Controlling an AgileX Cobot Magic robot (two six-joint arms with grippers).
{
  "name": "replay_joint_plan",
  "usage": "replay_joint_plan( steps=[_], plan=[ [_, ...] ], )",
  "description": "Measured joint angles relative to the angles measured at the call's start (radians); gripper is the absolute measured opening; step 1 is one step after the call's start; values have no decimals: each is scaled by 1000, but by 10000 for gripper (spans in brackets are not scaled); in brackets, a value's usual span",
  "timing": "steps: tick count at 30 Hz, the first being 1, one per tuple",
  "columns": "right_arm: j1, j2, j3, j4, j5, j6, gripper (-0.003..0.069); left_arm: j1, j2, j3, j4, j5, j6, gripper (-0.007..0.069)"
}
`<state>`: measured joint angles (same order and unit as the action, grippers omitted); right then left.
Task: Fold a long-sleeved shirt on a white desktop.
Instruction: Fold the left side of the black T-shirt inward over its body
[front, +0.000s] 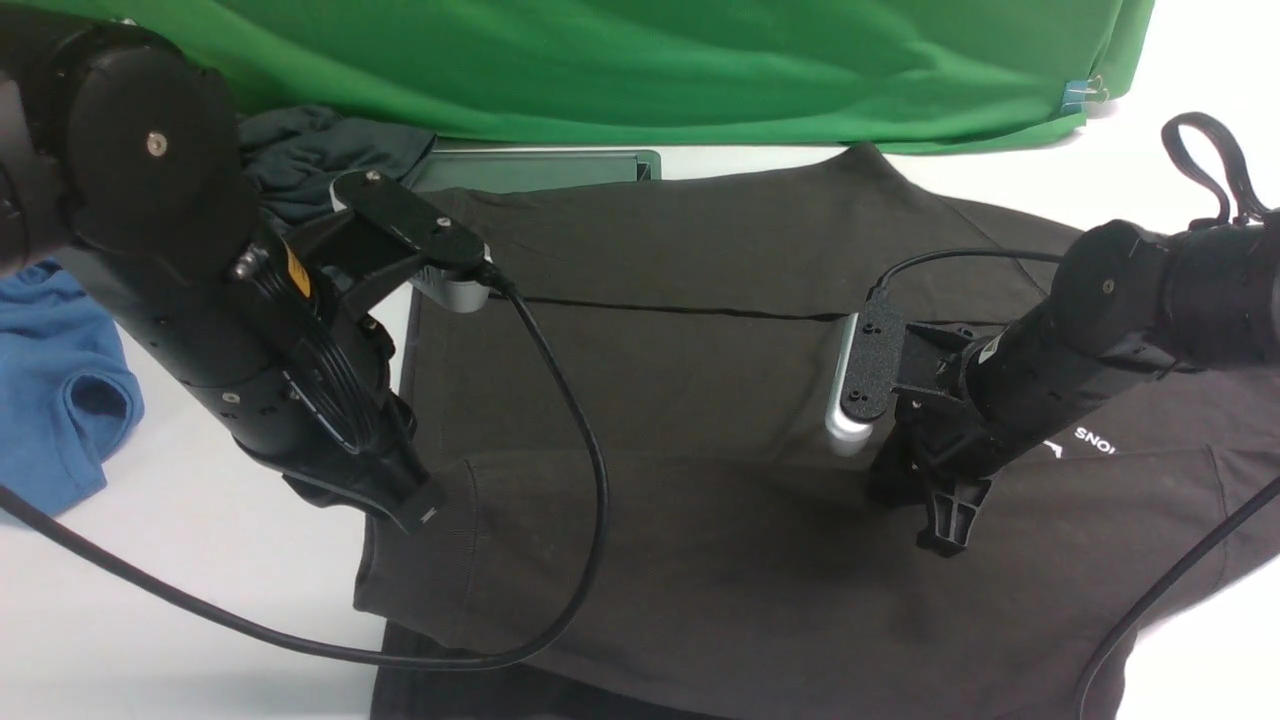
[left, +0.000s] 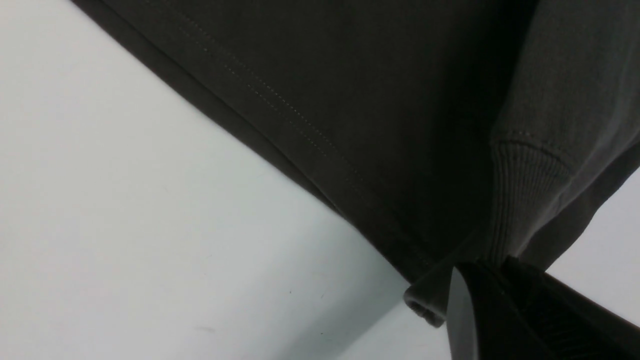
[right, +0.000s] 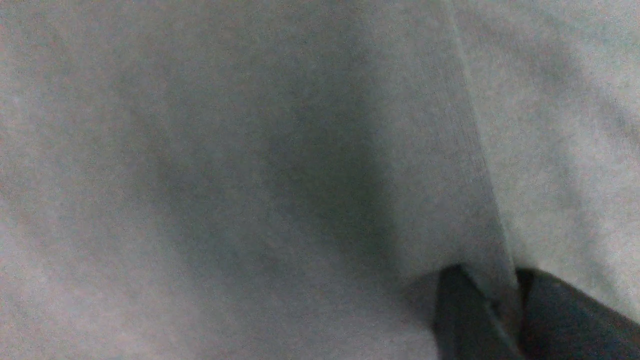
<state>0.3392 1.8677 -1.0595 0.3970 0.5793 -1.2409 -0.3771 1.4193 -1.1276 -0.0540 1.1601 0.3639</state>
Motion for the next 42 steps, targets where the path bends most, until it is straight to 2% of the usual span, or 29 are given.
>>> replay_joint_plan(
  steps=[3,6,16,23,32,42],
  plan=[
    [0,-4,0,-4,5,14,31,0,0,0,0,0,0,32],
    [0,-22,0,-17,18,38,20,0,0,0,0,0,0,32],
    [-4,-104,0,-63,57,106,16,0,0,0,9,-3,1,31],
    [-30,-112,-2,-117,-12,240,14,0,0,0,44,-97,1,31],
    [-31,-112,-2,-130,-100,296,14,1,49,-1,91,-178,-28,31],
    [-31,-97,-2,-132,-178,311,14,122,178,-20,64,-291,-38,31]
  ],
)
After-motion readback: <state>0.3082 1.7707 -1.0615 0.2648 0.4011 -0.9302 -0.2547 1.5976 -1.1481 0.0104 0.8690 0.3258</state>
